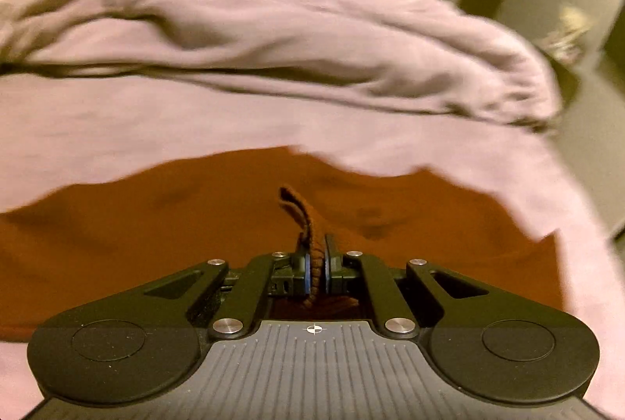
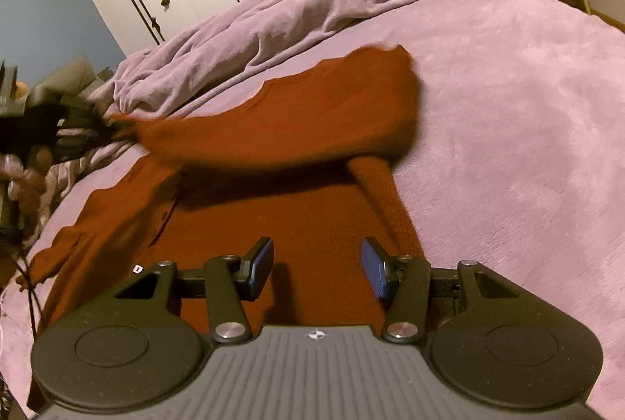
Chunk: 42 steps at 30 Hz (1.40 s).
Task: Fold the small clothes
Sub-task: 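Grasp the other sleeve cuff with the left tool, then fold the held sleeve across the cardigan body with the left tool, release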
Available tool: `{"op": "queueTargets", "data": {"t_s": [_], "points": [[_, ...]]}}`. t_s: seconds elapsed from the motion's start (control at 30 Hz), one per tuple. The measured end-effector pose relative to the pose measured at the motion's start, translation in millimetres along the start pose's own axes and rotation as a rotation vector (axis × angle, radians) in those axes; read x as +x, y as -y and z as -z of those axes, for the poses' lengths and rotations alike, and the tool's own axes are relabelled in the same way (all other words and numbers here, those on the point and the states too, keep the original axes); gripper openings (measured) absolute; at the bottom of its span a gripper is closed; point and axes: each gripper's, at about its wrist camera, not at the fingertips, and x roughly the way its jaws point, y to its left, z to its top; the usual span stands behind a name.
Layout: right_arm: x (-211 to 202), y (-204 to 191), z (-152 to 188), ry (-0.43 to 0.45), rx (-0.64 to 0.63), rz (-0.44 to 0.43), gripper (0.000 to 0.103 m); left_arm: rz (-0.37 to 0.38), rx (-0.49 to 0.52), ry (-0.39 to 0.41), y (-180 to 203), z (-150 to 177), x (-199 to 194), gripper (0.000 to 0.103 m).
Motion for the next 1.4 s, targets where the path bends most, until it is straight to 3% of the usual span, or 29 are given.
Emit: {"op": "queueTargets", "data": {"t_s": [0.1, 0.27, 0.47, 0.63, 0.7, 0.77, 0.83, 1.03, 1.27, 1.4], "points": [[0.7, -0.3, -4.2, -0.015, 0.029, 0.007, 0.049, -0.092, 0.002, -0.046, -28.2, 15.6, 13.2, 0.008], [-2.0, 0.2, -24.1, -0.009, 0.139, -0.057, 0.067, -0.030, -0.113, -0.085, -61.0, 32.7, 24.2, 0.009], [39.9, 10.2, -48.1, -0.037, 0.297, -0.111, 0.065, -0.015, -0.108, -0.032, -54.8, 20.5, 19.3, 0.008], [62.3, 26.3, -54.5, 0.007, 0.461, -0.125, 0.052, 0.005, -0.026, 0.095, -45.3, 2.5, -4.7, 0.008], [67.4, 27.7, -55.1, 0.011, 0.473, -0.088, 0.042, 0.014, -0.007, 0.132, -44.5, -2.3, -9.5, 0.008], [73.6, 27.7, -53.9, 0.002, 0.465, -0.047, 0.018, 0.004, -0.014, 0.124, -47.6, -2.1, -5.3, 0.008], [77.7, 27.9, -53.3, 0.001, 0.444, -0.030, 0.010, -0.005, -0.037, 0.085, -54.4, 3.7, 4.8, 0.008], [70.2, 19.5, -55.8, 0.033, 0.319, 0.019, 0.006, -0.028, -0.046, -0.017, -66.1, 31.5, 31.5, 0.009], [69.9, 28.7, -52.6, 0.044, 0.364, 0.031, 0.004, -0.016, -0.060, -0.004, -72.3, 32.4, 28.2, 0.012], [55.2, 16.9, -54.0, 0.023, 0.269, 0.080, 0.005, -0.041, -0.095, -0.021, -89.8, 35.0, 22.0, 0.011]]}}
